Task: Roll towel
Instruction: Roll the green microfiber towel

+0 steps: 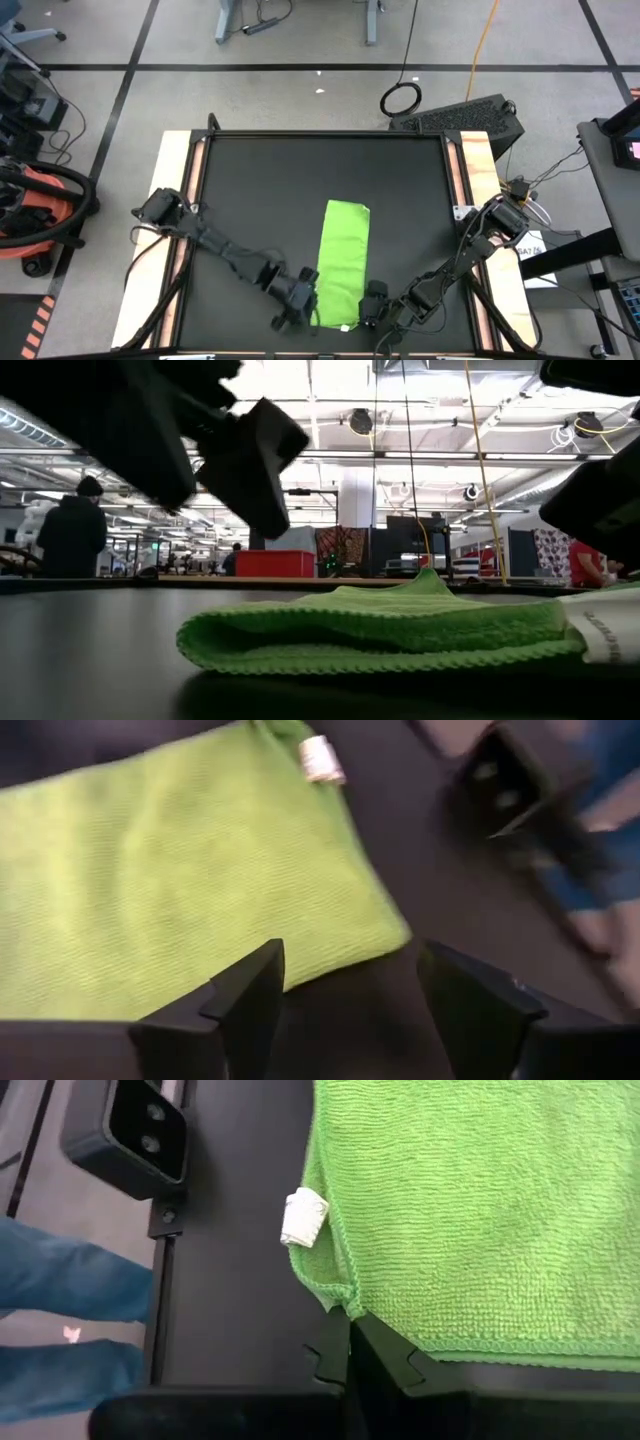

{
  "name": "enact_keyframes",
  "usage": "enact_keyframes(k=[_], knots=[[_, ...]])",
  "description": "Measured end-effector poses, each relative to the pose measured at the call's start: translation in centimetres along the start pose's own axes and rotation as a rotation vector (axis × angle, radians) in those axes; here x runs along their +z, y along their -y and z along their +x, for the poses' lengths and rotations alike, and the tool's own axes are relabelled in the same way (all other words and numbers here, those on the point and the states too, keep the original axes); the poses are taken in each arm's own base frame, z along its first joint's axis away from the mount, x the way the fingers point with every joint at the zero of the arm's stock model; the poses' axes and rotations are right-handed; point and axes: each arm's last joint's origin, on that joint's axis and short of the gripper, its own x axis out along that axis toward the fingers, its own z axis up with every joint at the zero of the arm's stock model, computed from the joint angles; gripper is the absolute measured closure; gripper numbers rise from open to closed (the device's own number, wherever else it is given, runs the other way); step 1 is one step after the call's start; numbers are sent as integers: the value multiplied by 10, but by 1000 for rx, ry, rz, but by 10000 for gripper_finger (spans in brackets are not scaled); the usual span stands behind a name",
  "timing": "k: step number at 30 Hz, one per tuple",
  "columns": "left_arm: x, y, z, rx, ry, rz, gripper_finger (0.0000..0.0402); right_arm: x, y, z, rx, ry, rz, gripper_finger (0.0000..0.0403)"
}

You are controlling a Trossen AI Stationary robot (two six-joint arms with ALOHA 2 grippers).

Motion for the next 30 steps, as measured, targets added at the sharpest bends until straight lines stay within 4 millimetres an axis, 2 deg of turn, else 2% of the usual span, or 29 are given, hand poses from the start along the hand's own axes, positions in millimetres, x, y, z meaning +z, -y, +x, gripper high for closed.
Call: enact_keyframes(k=[4,9,17,22,26,30], knots=[[-12,18,5,162,5,82,169,1,1,0,-1,2,23,403],[-19,32,17,185,7,176,169,2,1,0,0,0,44,402],[-29,43,35,230,-3,239,170,3,2,0,1,-2,81,402],[-24,44,37,264,66,258,171,3,2,0,1,-1,106,402],[-21,45,38,291,91,313,191,3,2,0,1,0,119,402],[-25,45,42,287,67,322,231,3,2,0,0,1,122,402]])
